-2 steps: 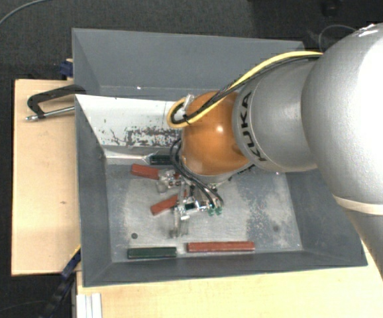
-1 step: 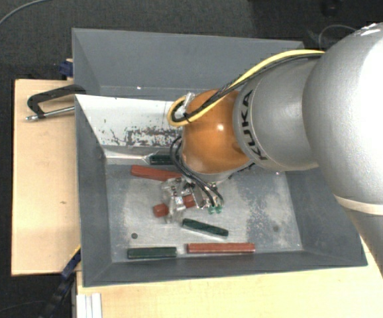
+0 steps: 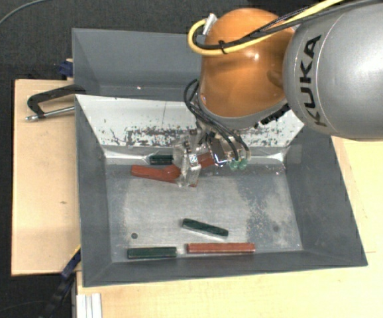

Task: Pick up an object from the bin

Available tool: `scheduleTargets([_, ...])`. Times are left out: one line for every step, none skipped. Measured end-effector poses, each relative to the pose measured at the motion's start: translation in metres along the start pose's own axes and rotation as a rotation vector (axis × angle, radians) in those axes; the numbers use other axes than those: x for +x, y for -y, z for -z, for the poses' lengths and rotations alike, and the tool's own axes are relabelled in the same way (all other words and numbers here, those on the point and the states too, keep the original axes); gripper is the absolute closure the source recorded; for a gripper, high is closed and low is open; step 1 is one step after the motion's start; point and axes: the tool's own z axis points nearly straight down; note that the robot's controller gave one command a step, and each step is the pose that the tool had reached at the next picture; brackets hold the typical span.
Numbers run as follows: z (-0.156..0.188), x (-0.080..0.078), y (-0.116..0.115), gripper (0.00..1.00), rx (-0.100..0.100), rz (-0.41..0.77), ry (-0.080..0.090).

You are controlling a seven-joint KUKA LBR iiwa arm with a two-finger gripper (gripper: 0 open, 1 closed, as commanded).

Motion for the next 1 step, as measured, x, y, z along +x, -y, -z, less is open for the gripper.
scheduleTargets([0.0807, 0.0325, 0.0097, 1.00, 0.000, 0.205, 0.001])
